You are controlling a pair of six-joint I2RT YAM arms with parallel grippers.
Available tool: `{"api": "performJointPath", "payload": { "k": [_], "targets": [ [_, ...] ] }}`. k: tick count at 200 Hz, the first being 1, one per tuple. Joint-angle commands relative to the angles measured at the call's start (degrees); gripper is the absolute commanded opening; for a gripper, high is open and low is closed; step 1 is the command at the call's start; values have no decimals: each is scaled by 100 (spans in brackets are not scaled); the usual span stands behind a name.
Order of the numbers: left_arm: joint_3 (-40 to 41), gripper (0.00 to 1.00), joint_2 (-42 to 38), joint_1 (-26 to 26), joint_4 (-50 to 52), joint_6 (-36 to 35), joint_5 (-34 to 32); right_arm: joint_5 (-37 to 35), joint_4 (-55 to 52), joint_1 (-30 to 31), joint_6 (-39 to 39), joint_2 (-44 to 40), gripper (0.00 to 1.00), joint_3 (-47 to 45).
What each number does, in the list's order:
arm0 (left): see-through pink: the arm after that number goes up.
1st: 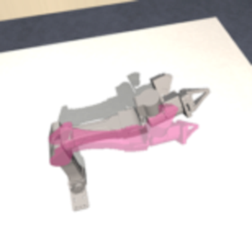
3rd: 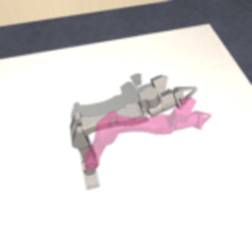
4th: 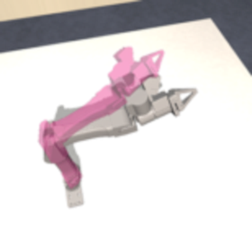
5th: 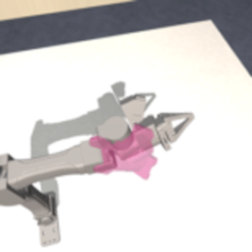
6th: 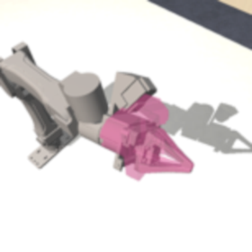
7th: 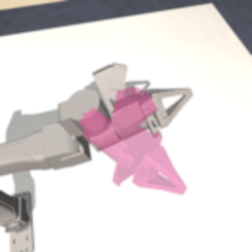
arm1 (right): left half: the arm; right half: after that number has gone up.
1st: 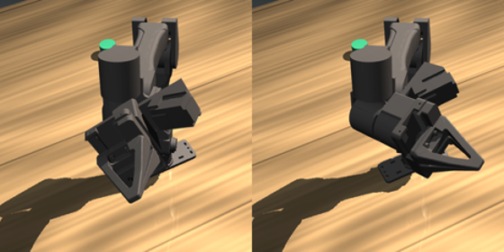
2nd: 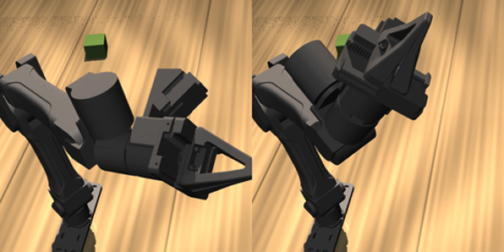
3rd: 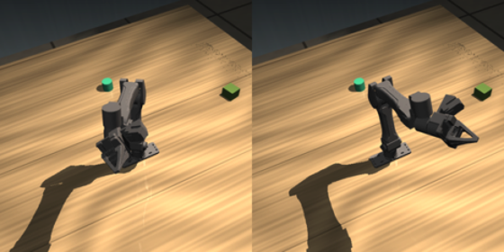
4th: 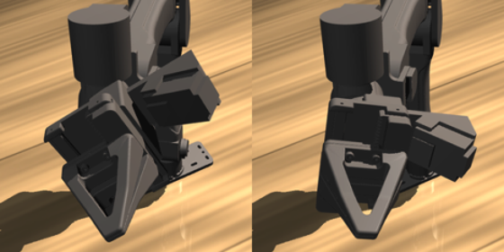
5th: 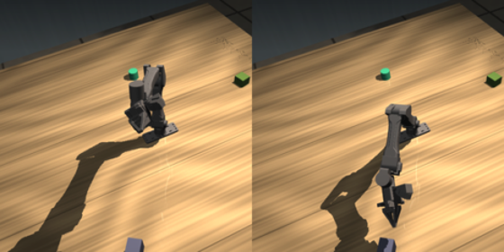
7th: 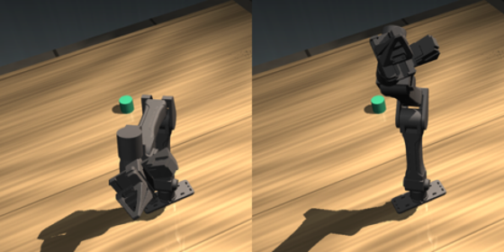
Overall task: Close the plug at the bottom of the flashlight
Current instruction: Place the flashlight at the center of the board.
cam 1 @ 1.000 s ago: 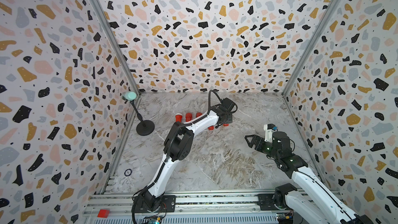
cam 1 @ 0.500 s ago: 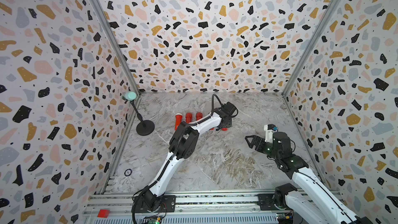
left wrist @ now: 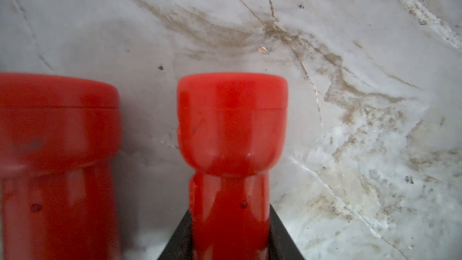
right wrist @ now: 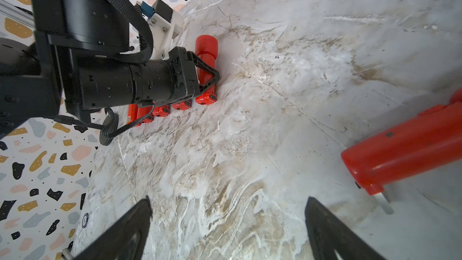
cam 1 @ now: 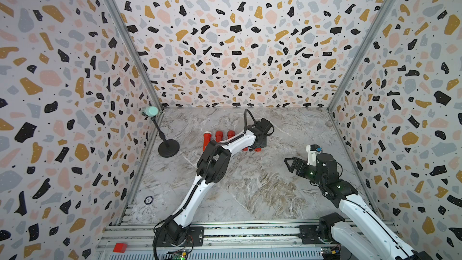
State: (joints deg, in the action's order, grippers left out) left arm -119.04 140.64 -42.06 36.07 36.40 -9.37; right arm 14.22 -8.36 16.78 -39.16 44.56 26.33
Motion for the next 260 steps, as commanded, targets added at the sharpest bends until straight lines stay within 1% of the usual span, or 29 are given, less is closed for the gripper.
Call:
{"api": "performJointPath", "payload": {
  "k": [1,25,70,95,159,176,200,208,212,228,232,235,260],
  "targets": [
    [-99,0,89,64,-4,-3,-5,60,47,-16,-13,-13,97,-22],
    [-152,1,141,76,22,-12,58,64,50,-16,-22,-13,97,-14],
    [-154,12,152,76,64,-15,57,77,80,-16,-39,0,97,-32],
    [-120,21,170,63,49,-46,137,81,80,-17,-56,9,97,-31],
    [-128,34,148,49,56,-45,137,108,59,-17,-97,23,97,-22],
    [-136,39,141,32,75,-42,98,108,51,-16,-125,36,97,-26],
    [-145,42,122,32,101,-63,60,117,62,-16,-145,70,97,-44],
    [-145,44,112,37,102,-63,43,128,62,-17,-153,71,97,-40],
    [-145,48,105,32,115,-63,40,125,50,-16,-154,75,97,-38],
    [-150,49,103,35,101,-72,27,129,57,-16,-162,79,97,-26],
    [-165,54,99,35,114,-72,39,133,58,-16,-171,88,97,-31],
    [-163,55,96,36,114,-71,40,138,59,-21,-171,93,97,-31],
    [-219,56,88,26,132,-96,49,149,56,-16,-180,98,97,-5]
  ]
}}
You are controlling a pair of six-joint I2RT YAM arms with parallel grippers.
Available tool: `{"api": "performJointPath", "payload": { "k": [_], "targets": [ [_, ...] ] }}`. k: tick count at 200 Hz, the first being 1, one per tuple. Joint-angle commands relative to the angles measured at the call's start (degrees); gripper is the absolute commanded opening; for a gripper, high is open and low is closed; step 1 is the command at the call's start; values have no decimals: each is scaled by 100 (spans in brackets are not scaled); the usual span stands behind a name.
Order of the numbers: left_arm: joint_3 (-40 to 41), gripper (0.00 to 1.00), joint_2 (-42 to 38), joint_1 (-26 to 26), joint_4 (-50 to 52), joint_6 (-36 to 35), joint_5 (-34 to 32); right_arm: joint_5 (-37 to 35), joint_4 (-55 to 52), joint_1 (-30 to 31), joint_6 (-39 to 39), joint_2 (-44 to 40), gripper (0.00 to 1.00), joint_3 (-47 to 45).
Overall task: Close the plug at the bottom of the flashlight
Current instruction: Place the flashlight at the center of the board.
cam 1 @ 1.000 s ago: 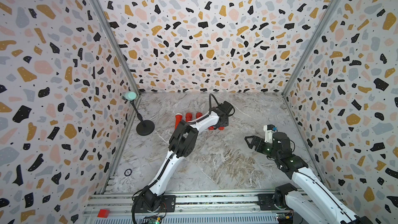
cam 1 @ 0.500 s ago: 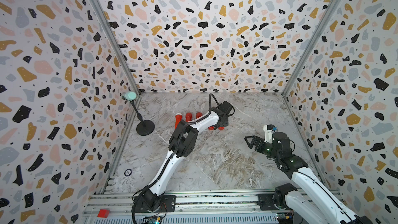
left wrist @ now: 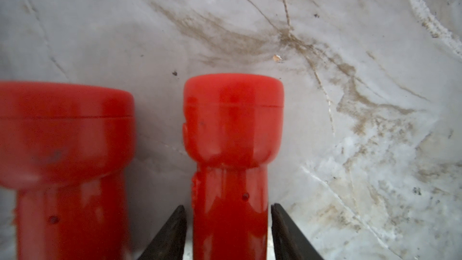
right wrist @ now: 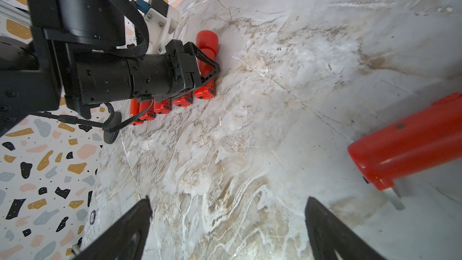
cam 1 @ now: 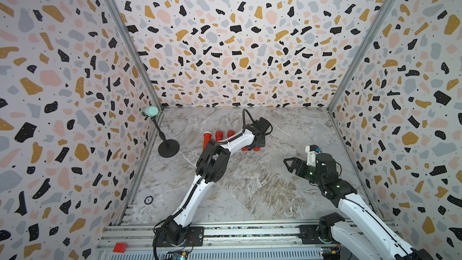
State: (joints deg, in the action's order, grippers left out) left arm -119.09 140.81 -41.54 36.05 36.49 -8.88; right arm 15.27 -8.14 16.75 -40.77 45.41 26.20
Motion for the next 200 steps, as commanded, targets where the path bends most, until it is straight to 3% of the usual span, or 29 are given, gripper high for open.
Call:
{"api": "performJointPath", "payload": {
  "k": [1,69,81,84,91,95,104,117,125,150,172,200],
  "targets": [
    [-218,56,70,-28,136,-102,-3,45,33,-14,-18,12,97,8],
    [-753,59,-167,-54,391,-171,-130,-32,-14,-14,-56,99,98,105],
    [-776,63,-282,-48,379,-205,-157,-33,-45,-14,-70,139,98,129],
    [-775,69,-327,-54,372,-216,-154,-33,-53,-14,-75,151,98,131],
    [-745,71,-430,-49,331,-239,-174,-33,-85,-15,-80,184,99,155],
    [-725,80,-491,-63,316,-247,-206,-33,-97,-15,-80,202,99,165],
    [-667,87,-634,-72,270,-273,-281,-33,-122,-14,-97,252,99,188],
    [-552,89,-859,-94,173,-360,-351,-55,-179,-14,-139,327,100,214],
    [-434,94,-1010,-115,108,-402,-415,-90,-226,-23,-146,371,100,240],
    [108,96,-1549,-210,-280,-606,-610,-284,-516,-137,-203,519,100,361],
    [1228,100,-2247,-392,-1214,-914,-1009,-266,-820,-457,-195,549,99,495],
    [2477,100,-2985,-456,-2209,-1029,-927,-168,-1055,-947,-166,581,99,523]
  ]
}}
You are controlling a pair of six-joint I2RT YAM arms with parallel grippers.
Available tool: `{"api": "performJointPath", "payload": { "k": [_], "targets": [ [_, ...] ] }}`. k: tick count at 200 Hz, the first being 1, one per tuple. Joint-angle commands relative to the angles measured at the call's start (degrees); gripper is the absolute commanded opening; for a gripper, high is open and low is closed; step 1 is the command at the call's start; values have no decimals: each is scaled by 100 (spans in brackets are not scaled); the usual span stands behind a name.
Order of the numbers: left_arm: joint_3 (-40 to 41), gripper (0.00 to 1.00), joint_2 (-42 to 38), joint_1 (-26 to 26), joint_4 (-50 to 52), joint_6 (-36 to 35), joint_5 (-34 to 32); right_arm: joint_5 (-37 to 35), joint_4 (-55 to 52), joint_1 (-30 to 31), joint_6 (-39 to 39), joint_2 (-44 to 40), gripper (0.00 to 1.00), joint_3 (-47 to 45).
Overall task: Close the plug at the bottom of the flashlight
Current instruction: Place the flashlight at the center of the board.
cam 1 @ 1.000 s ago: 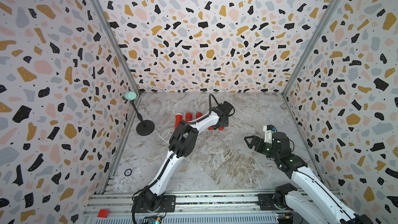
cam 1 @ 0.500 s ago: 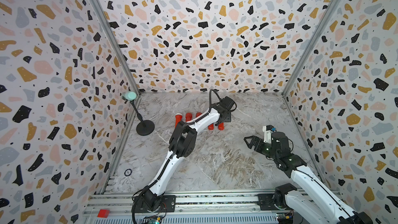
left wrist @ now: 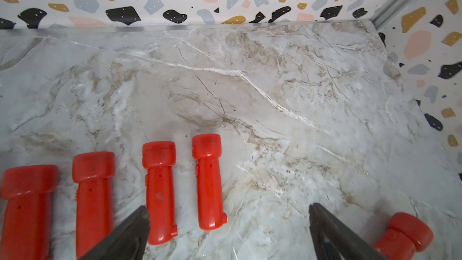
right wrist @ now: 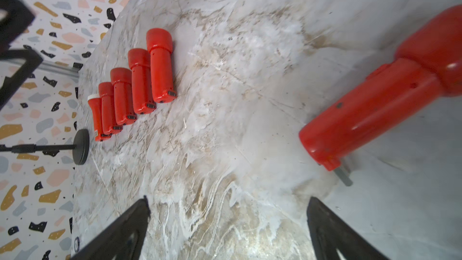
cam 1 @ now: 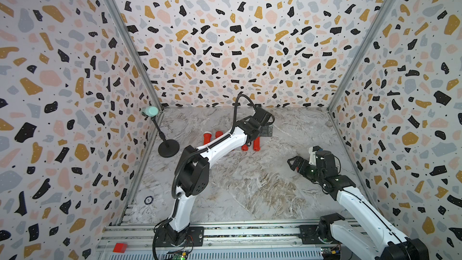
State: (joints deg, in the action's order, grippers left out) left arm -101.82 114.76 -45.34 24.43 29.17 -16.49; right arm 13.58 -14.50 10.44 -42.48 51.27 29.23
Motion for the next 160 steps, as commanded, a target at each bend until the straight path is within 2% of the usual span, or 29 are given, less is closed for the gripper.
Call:
{"api": "performJointPath", "payload": {
  "k": [1,39,93,125,160],
  "targets": [
    [795,100,-413,-73,-1076,-301,-168,15,-420,-332,4,1,99,217],
    [2252,100,-1332,-235,-2286,-583,-343,62,-647,-804,-6,493,99,443],
    [4004,100,-2281,-640,-3831,-1151,-941,-138,-653,-848,-292,1373,95,905],
    [5047,100,-2708,-807,-5134,-1351,-1251,-316,-615,-864,-556,1624,91,1020],
    [5727,100,-2911,-840,-5896,-1331,-1379,-512,-625,-878,-831,1796,89,1118]
  ]
}}
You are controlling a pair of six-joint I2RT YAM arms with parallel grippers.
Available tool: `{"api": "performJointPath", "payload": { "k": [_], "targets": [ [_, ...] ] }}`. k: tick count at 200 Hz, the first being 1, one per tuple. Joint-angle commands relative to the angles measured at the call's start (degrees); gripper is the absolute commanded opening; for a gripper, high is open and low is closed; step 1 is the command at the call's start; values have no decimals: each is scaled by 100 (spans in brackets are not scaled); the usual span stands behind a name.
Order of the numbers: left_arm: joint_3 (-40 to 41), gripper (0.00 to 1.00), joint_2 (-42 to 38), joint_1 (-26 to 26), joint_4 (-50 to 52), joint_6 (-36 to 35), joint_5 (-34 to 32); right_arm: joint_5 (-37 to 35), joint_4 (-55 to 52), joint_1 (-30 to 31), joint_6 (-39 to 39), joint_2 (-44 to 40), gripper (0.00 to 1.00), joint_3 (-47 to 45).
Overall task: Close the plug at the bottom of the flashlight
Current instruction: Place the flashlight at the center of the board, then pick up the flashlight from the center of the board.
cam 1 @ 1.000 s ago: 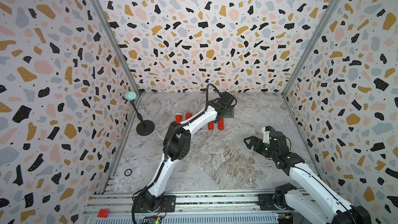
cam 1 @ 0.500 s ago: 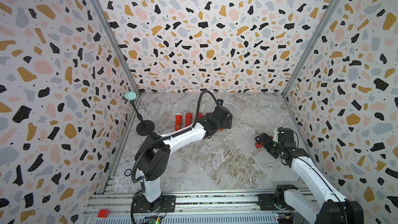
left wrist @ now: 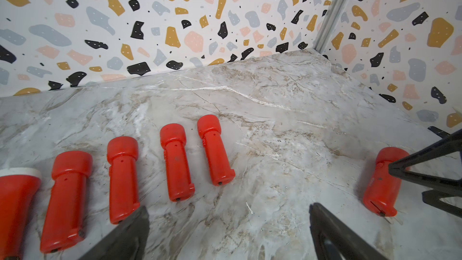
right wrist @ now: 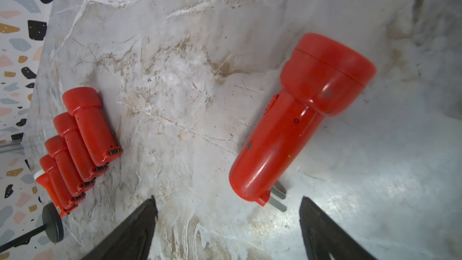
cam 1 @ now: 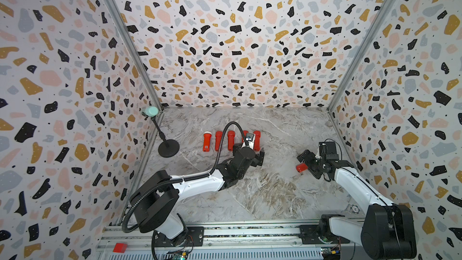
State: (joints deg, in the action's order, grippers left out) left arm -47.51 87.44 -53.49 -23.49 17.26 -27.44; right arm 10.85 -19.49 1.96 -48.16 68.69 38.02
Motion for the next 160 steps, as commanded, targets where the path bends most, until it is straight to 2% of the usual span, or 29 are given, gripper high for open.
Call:
{"api": "performJointPath", "payload": {
  "k": [1,67,160],
  "targets": [
    [308,100,-181,-23,-1118,-137,-281,-240,-126,-34,-268,60,89,240],
    [1183,100,-203,-213,-2326,-537,-276,-23,-32,-149,-245,837,84,427],
    [1380,100,-1,-338,-2621,-728,-15,-110,33,-322,-258,1288,72,469]
  ]
}}
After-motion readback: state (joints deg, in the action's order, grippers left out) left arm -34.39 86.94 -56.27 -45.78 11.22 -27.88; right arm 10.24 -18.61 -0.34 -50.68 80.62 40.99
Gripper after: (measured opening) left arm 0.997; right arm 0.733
